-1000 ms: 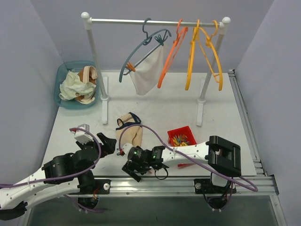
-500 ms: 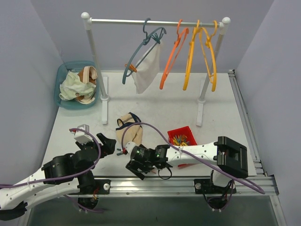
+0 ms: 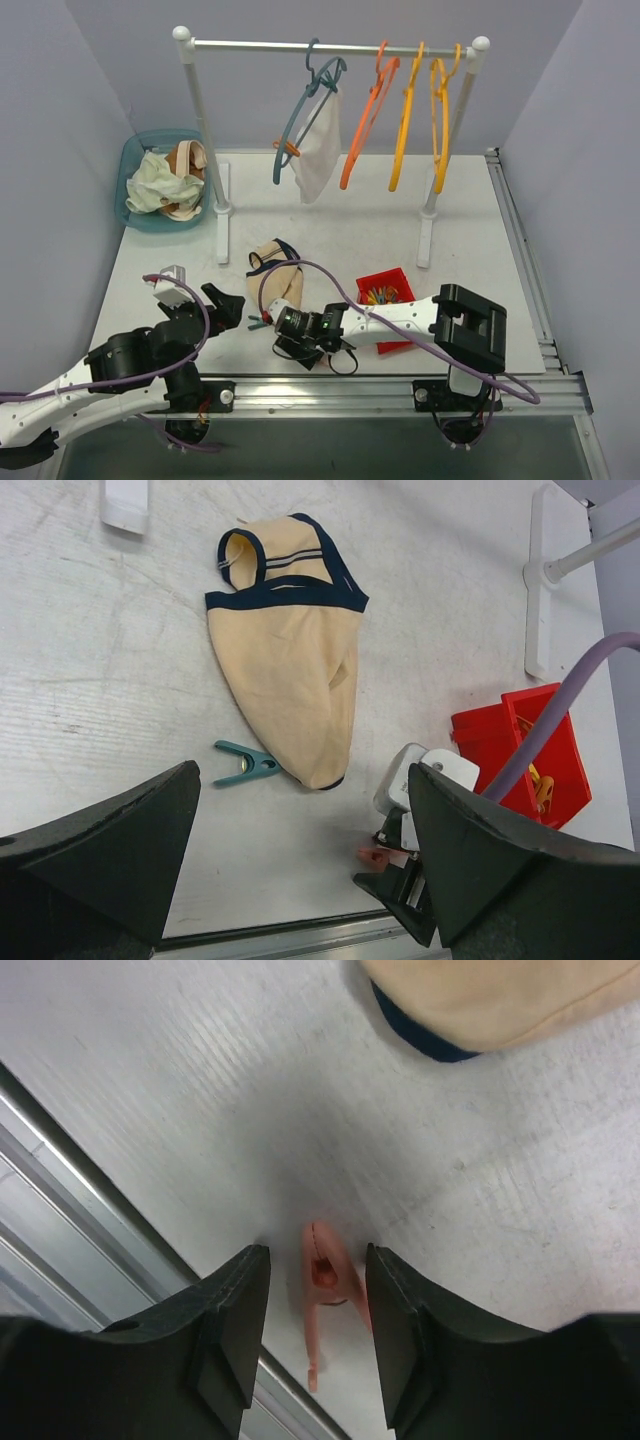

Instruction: Remove the underwear clipped to the hanger

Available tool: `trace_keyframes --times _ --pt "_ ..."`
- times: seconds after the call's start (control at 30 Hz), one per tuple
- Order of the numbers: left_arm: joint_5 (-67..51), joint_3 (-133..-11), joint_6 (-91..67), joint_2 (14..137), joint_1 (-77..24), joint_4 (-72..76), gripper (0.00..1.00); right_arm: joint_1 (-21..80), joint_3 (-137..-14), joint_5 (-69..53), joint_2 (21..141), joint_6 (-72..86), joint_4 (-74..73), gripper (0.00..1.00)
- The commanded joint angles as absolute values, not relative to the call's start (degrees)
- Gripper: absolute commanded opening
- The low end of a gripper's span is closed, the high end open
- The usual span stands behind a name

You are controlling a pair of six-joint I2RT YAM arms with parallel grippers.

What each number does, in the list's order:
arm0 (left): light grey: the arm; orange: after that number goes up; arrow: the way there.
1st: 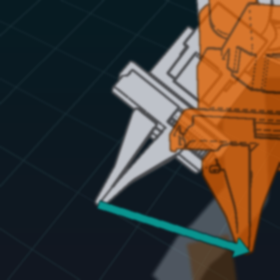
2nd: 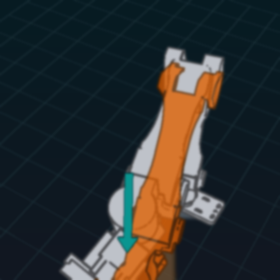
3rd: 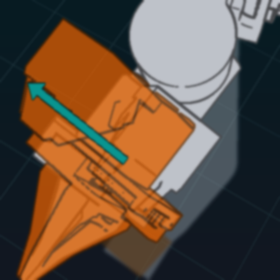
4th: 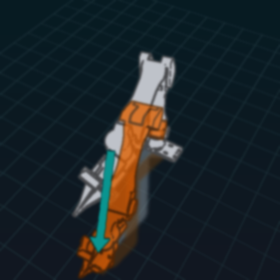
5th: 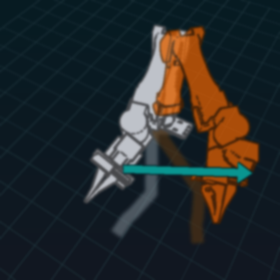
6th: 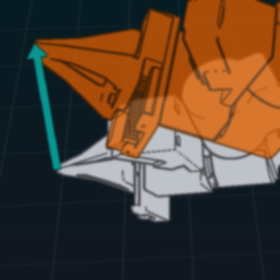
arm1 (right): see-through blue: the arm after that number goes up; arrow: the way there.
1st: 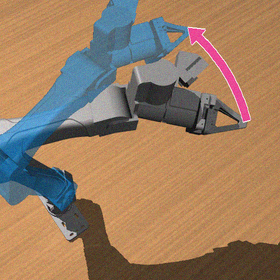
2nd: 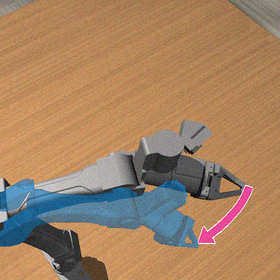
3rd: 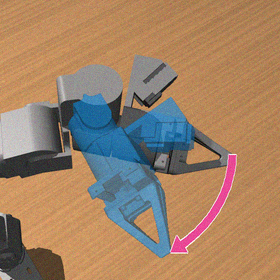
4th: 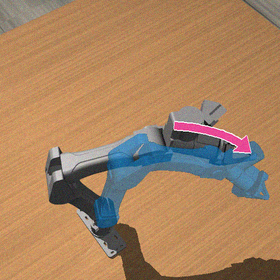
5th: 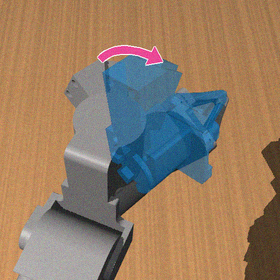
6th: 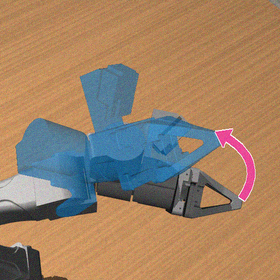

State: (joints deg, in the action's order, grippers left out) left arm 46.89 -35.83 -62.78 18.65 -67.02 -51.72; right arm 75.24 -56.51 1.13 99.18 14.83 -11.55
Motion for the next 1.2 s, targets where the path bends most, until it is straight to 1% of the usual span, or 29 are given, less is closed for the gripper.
trace_keyframes --times 0.0,0.03,0.07,0.1,0.13,0.17,0.23,0.33,0.53,0.6,0.63,0.7,0.73,0.77,0.87,0.93,0.97,1.0,1.03,1.07,1.1,1.13,1.17 --pt "47.5 -37.3 -64.7 17.4 -66.8 -53.9 0.94 75.2 -58.2 0.4 101.2 15.1 -13.0 0.4" --pt "47.5 -37.3 -64.9 17.2 -66.8 -54.6 0.94 75.1 -58.1 0.4 101.1 15.3 -13.0 0.38" --pt "47.5 -37.6 -65.0 17.1 -66.8 -55.0 0.94 75.1 -57.9 0.4 100.6 15.8 -13.1 0.3" --pt "47.6 -37.8 -65.0 16.8 -66.8 -55.4 0.94 75.1 -57.7 0.4 99.9 16.0 -13.2 0.25" --pt "47.7 -38.0 -65.0 16.7 -66.8 -55.7 0.94 75.0 -57.3 1.6 99.2 16.4 -13.6 0.17" --pt "47.8 -38.1 -65.0 16.5 -66.8 -55.8 0.94 74.8 -57.2 3.5 97.4 17.0 -14.1 0.0" --pt "48.0 -38.1 -65.0 16.0 -66.8 -56.0 0.95 74.4 -56.9 9.0 95.0 19.2 -16.5 0.0" --pt "48.1 -38.0 -64.9 15.9 -66.8 -55.7 0.95 73.1 -55.7 13.5 88.6 21.9 -18.2 0.0" --pt "48.2 -37.8 -63.6 17.3 -66.9 -53.8 0.95 72.2 -51.0 26.9 67.2 27.2 -19.6 0.0" --pt "48.0 -37.7 -63.0 18.5 -66.9 -53.0 0.95 71.1 -53.1 33.9 65.6 30.0 -24.6 0.0" --pt "47.8 -37.8 -62.6 19.1 -66.8 -52.3 0.95 69.5 -54.0 36.9 65.5 33.5 -31.1 0.0" --pt "47.2 -37.6 -61.8 21.0 -66.8 -51.1 0.95 66.9 -56.4 42.9 66.8 38.4 -38.4 0.0" --pt "46.9 -37.4 -60.9 21.8 -66.8 -50.0 0.95 65.4 -56.8 43.6 67.1 39.6 -43.5 0.0" --pt "46.0 -37.4 -60.0 22.5 -66.8 -49.2 0.95 62.1 -56.7 43.8 67.5 42.1 -45.2 0.0" --pt "43.3 -36.9 -55.4 26.6 -66.7 -45.1 0.94 57.1 -54.4 42.0 65.7 42.0 -45.6 0.0" --pt "42.2 -37.2 -52.8 31.5 -66.5 -43.5 0.94 55.3 -53.3 41.1 65.1 41.3 -45.2 0.01" --pt "41.7 -37.6 -52.1 33.5 -65.8 -43.1 0.93 53.6 -53.0 40.5 65.2 39.7 -44.8 0.06" --pt "40.1 -38.0 -51.4 37.3 -65.3 -42.3 0.93 52.9 -52.7 39.6 65.5 38.6 -43.5 0.14" --pt "39.0 -38.2 -49.8 39.2 -64.4 -41.7 0.93 52.6 -52.2 37.0 65.6 37.7 -42.6 0.39" --pt "38.2 -38.7 -49.2 40.9 -63.6 -41.2 0.93 52.3 -52.0 35.3 65.4 36.5 -41.7 0.51" --pt "36.2 -39.2 -48.5 43.6 -61.8 -40.2 0.93 52.4 -51.9 33.4 65.1 34.5 -39.4 0.6" --pt "35.5 -39.5 -47.5 44.3 -61.0 -39.6 0.93 52.6 -51.6 30.7 64.3 33.8 -38.4 0.73" --pt "34.7 -39.5 -47.1 44.6 -60.4 -39.1 0.93 52.8 -51.5 29.4 63.8 33.2 -37.5 0.76"
